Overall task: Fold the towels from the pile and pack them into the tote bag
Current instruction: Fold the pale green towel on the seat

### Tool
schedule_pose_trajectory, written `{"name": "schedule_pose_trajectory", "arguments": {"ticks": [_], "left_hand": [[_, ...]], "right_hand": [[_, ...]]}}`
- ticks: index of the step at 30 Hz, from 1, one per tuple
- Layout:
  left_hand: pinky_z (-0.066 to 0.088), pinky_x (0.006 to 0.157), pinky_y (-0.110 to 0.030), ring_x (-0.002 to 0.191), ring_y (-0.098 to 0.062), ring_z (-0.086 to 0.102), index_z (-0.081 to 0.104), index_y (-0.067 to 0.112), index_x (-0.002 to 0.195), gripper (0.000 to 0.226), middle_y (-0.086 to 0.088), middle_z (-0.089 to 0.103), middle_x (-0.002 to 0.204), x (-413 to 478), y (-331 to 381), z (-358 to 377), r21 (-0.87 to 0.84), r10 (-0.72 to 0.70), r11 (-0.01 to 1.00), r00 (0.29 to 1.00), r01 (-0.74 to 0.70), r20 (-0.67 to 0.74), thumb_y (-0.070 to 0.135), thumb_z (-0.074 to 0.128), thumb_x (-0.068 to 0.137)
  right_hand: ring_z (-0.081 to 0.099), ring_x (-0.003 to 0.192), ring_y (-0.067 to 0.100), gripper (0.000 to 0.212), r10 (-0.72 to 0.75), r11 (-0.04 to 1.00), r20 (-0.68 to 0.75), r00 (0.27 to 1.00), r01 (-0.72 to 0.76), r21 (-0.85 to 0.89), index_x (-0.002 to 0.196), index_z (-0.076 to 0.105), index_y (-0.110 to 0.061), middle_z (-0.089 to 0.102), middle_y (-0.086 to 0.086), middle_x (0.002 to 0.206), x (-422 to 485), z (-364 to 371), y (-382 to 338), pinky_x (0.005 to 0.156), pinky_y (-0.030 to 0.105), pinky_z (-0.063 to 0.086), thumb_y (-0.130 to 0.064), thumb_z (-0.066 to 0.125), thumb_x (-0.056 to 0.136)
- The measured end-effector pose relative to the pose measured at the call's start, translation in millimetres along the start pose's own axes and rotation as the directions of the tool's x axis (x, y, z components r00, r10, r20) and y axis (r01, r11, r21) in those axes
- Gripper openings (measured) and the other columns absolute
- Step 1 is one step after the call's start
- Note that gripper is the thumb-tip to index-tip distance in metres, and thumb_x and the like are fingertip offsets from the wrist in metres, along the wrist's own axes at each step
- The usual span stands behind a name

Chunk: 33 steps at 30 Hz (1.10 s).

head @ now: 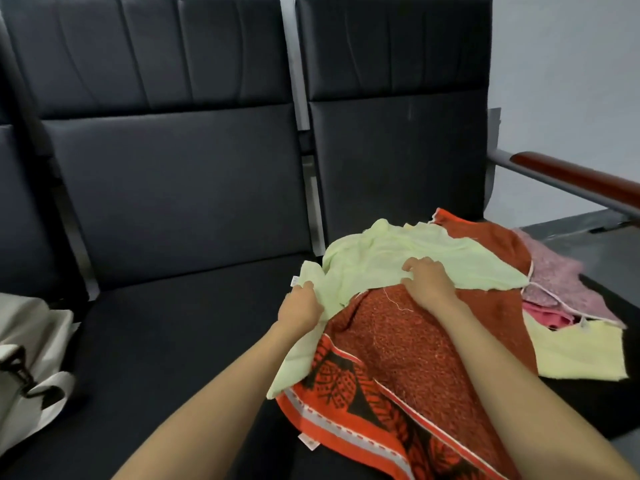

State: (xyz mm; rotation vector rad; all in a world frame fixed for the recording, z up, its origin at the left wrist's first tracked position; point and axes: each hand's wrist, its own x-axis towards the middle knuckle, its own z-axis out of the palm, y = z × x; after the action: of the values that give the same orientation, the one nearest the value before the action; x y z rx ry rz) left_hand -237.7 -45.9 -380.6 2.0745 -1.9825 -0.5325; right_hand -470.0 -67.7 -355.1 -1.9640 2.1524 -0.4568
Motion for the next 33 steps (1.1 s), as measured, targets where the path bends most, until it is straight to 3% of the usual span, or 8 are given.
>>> {"name": "schedule_pose_trajectory", "arguments": {"ticks": [4, 9, 13, 16, 20, 23, 28, 33], "left_hand": [[0.041, 0.074, -0.034, 0.094, -0.028, 0.053, 0.054, 0.007, 0.106, 0.017, -0.01, 0.052, 0.109, 6, -7, -1, -0.109, -0.002, 0.994, 0.994, -0.01, -0.11, 0.02, 0.052, 0.097], [0.033, 0.057, -0.03, 0.077, -0.02, 0.046, 0.036, 0.009, 0.096, 0.01, -0.002, 0.048, 0.084, -11, -2, -28, -0.548, -0.173, 0.836, 0.936, -0.024, -0.306, 0.019, 0.036, 0.101], [0.034, 0.058, -0.025, 0.069, -0.01, 0.039, 0.035, 0.011, 0.102, 0.011, 0.002, 0.042, 0.081, -33, 1, -66, -0.829, -0.326, 0.556, 0.905, -0.051, -0.275, 0.021, 0.033, 0.101], [0.038, 0.063, -0.028, 0.072, -0.011, 0.041, 0.036, 0.016, 0.098, 0.009, 0.001, 0.043, 0.084, -56, -8, -103, -0.897, -0.339, 0.42, 0.892, -0.142, -0.3, 0.025, 0.037, 0.098], [0.037, 0.057, -0.032, 0.068, -0.012, 0.043, 0.036, 0.022, 0.092, 0.007, 0.002, 0.044, 0.076, -109, -32, -159, -0.87, -0.308, 0.363, 0.838, -0.334, -0.451, 0.026, 0.038, 0.098], [0.036, 0.055, -0.028, 0.062, -0.009, 0.04, 0.036, 0.024, 0.089, 0.01, 0.004, 0.041, 0.07, -148, -59, -197, -0.815, -0.338, 0.398, 0.759, -0.42, -0.556, 0.027, 0.039, 0.099], [0.036, 0.061, -0.024, 0.062, -0.006, 0.039, 0.039, 0.022, 0.089, 0.012, 0.008, 0.04, 0.069, -201, -110, -238, -0.748, -0.411, 0.496, 0.64, -0.441, -0.649, 0.028, 0.045, 0.098], [0.038, 0.062, -0.026, 0.069, -0.01, 0.044, 0.046, 0.02, 0.087, 0.012, 0.008, 0.048, 0.079, -214, -150, -256, -0.729, -0.432, 0.655, 0.692, -0.201, -0.579, 0.028, 0.053, 0.092]], "right_hand": [[0.041, 0.116, 0.028, 0.024, -0.027, 0.999, -0.177, 0.984, 0.02, -0.04, 0.117, 0.06, -0.013, 0.05, 0.01, 0.123, 7, 6, -5, 0.081, 0.036, 0.042, -0.017, 0.044, 0.099], [0.053, 0.094, 0.032, 0.021, 0.015, 0.966, -0.368, 0.93, 0.082, 0.247, 0.109, 0.051, -0.01, 0.055, 0.012, 0.107, 0, -25, -40, 0.072, 0.037, 0.039, -0.015, 0.033, 0.101], [0.052, 0.086, 0.022, 0.014, 0.027, 0.751, -0.298, 0.954, 0.178, 0.636, 0.102, 0.043, -0.014, 0.054, 0.001, 0.089, -23, -59, -81, 0.071, 0.032, 0.035, -0.02, 0.03, 0.101], [0.056, 0.097, 0.018, 0.011, -0.087, 0.558, -0.3, 0.95, 0.296, 0.775, 0.093, 0.045, -0.019, 0.063, -0.004, 0.111, -41, -79, -117, 0.08, 0.033, 0.042, -0.021, 0.036, 0.1], [0.064, 0.097, 0.025, 0.011, -0.192, 0.234, -0.233, 0.953, 0.275, 0.932, 0.086, 0.049, -0.022, 0.069, -0.002, 0.105, -72, -106, -176, 0.089, 0.041, 0.05, -0.023, 0.044, 0.096], [0.064, 0.09, 0.021, 0.017, -0.305, 0.042, -0.181, 0.935, 0.204, 0.978, 0.089, 0.049, -0.014, 0.067, 0.001, 0.097, -104, -118, -218, 0.084, 0.032, 0.055, -0.012, 0.038, 0.102], [0.066, 0.093, 0.019, 0.015, -0.366, 0.139, -0.163, 0.916, 0.227, 0.964, 0.097, 0.05, -0.012, 0.067, 0.006, 0.104, -135, -109, -269, 0.075, 0.027, 0.056, -0.015, 0.037, 0.103], [0.064, 0.073, 0.017, 0.015, -0.373, 0.553, -0.006, 0.928, 0.228, 0.801, 0.089, 0.051, -0.016, 0.057, 0.004, 0.096, -134, -90, -288, 0.057, 0.025, 0.054, -0.018, 0.041, 0.1]]}}
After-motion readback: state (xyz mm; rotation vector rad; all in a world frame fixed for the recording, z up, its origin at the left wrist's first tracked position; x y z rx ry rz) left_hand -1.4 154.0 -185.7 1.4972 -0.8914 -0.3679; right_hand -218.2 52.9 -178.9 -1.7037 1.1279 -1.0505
